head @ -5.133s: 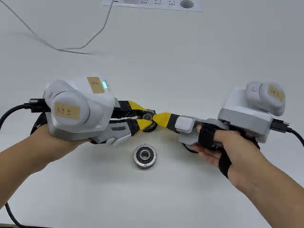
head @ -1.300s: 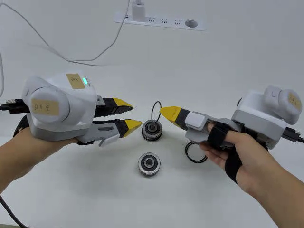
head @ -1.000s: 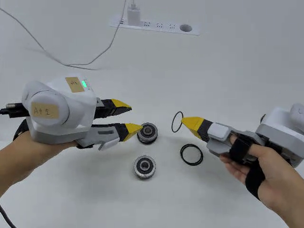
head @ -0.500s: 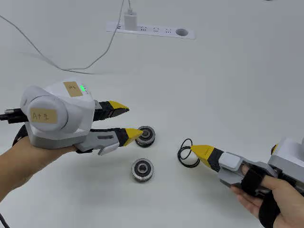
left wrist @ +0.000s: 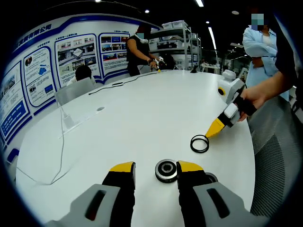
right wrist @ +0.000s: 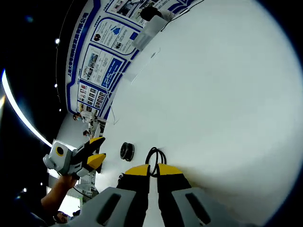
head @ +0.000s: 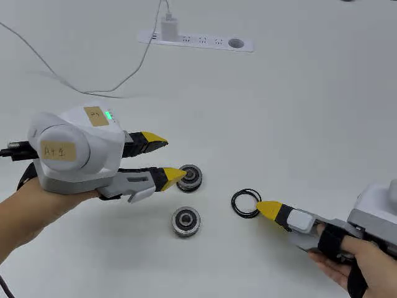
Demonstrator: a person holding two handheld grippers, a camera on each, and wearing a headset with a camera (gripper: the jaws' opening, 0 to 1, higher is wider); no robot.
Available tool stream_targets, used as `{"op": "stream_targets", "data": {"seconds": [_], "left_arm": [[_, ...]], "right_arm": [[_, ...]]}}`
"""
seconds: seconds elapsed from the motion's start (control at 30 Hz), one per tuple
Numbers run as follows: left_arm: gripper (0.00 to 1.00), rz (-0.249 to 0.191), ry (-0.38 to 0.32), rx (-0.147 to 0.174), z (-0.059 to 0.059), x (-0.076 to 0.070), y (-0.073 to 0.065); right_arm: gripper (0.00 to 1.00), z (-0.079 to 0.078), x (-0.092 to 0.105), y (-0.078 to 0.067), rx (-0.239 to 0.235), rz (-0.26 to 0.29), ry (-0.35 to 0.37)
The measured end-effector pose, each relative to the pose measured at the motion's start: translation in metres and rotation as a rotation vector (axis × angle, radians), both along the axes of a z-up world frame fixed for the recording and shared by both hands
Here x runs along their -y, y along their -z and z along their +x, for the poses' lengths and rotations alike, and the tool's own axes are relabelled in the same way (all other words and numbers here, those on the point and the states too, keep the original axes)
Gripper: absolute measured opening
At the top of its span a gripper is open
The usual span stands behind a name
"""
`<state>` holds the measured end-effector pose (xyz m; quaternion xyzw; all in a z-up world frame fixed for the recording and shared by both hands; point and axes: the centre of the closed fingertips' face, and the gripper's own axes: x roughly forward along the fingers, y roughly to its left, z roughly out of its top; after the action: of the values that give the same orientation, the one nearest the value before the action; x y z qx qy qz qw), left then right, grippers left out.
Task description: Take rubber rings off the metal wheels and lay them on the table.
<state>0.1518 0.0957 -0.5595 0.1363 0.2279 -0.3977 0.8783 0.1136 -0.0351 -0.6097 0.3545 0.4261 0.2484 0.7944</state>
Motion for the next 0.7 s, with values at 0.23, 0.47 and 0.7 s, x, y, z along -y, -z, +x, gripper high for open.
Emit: {"op": "stream_targets", "data": {"seconds": [0.23,0.47,0.7], "left_arm": [[0.36,0.002,0.005,0.001,-0.001,0.001,-0.001],[0.36,0.004,0.014,-0.001,-0.001,0.004,0.001],[0.35,0.016,0.029,-0.003,0.001,0.008,0.004]], "right_arm": [[0.10,-0.001,0.007,0.000,0.045,-0.090,-0.040],[0.17,-0.006,0.013,0.000,0.093,-0.160,-0.101],[0.17,0.007,0.006,-0.024,0.116,-0.008,-0.021]]}}
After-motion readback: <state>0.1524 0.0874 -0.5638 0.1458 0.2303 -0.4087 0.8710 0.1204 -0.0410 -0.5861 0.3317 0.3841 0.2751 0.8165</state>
